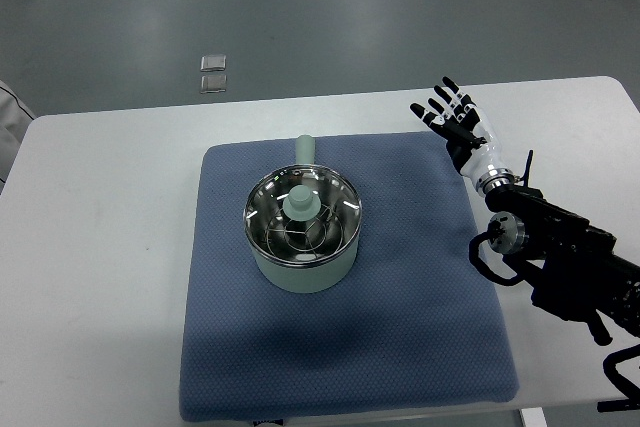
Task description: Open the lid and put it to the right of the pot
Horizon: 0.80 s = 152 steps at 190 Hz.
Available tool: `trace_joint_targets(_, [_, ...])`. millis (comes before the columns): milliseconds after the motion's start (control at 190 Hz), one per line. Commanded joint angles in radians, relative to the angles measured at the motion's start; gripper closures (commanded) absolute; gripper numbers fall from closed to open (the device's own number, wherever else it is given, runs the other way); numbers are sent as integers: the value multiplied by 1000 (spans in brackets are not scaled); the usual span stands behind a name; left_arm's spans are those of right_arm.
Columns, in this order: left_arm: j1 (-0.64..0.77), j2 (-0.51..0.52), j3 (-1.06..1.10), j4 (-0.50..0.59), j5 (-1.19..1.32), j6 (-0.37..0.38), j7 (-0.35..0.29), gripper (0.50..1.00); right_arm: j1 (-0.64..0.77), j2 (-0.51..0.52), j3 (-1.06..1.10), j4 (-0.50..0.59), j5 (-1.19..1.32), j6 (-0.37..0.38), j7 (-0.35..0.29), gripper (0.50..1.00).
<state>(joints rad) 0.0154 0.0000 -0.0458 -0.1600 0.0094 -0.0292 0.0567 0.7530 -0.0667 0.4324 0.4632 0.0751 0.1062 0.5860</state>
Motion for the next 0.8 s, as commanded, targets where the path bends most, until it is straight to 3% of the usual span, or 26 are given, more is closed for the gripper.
trace_joint_targets(0, [0,0,3,0,1,0,0,500,0,1,0,0,0,1,0,570])
trace_joint_targets(796, [-3,0,1,4,-2,11,0,500,2,-5,2,-3,0,0,0,570])
